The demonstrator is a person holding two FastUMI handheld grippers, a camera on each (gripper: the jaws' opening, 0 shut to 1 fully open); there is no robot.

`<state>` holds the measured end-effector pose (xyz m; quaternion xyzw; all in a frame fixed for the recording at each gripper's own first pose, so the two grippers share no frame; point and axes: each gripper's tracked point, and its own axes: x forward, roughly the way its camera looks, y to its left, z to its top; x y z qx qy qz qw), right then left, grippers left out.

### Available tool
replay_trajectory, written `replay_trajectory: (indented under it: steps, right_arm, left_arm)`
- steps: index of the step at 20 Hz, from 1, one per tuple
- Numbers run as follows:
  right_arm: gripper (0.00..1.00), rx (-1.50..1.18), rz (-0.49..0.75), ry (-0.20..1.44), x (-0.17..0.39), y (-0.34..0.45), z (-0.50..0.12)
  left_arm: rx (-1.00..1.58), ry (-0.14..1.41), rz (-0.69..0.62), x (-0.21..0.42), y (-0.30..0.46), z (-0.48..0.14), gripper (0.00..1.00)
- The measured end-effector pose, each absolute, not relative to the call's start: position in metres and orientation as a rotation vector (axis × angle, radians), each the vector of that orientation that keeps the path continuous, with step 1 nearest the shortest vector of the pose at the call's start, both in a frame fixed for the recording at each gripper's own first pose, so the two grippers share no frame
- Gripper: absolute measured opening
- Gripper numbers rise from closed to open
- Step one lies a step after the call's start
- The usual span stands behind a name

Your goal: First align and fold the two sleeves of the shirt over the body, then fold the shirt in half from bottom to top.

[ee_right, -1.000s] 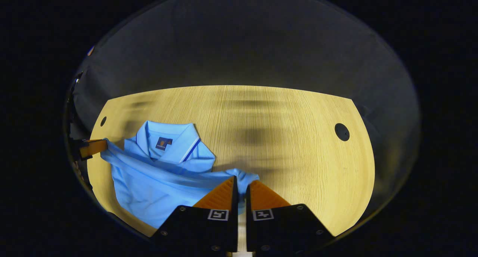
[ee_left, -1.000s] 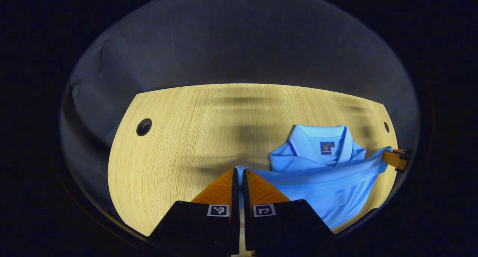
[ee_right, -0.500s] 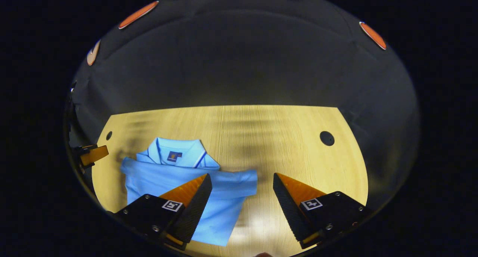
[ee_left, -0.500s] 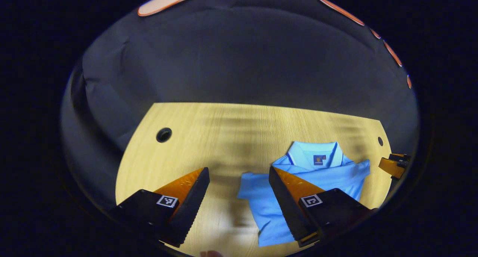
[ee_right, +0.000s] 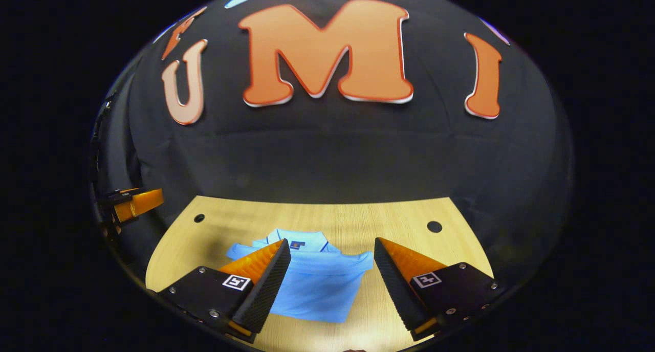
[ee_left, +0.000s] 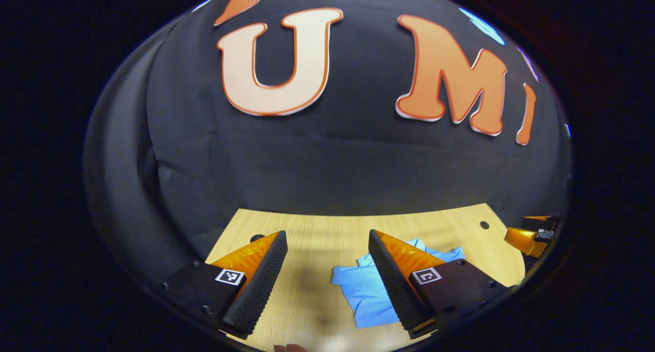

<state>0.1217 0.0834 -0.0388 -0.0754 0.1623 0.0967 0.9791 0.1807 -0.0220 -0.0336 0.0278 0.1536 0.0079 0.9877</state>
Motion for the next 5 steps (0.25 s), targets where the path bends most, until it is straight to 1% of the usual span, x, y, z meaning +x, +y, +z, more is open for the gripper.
replay_trajectory:
  steps: [2, 5]
  right_arm:
    - [0.99, -0.122, 0.213, 0.283, 0.088, 0.094, -0.032]
    - [0.99, -0.084, 0.206, 0.266, 0.043, 0.094, -0.034]
  left_arm:
    - [0.067, 0.268, -0.001, 0.150, -0.020, -0.023, 1.00]
    - [0.126, 0.225, 0.017, 0.110, -0.004, -0.021, 1.00]
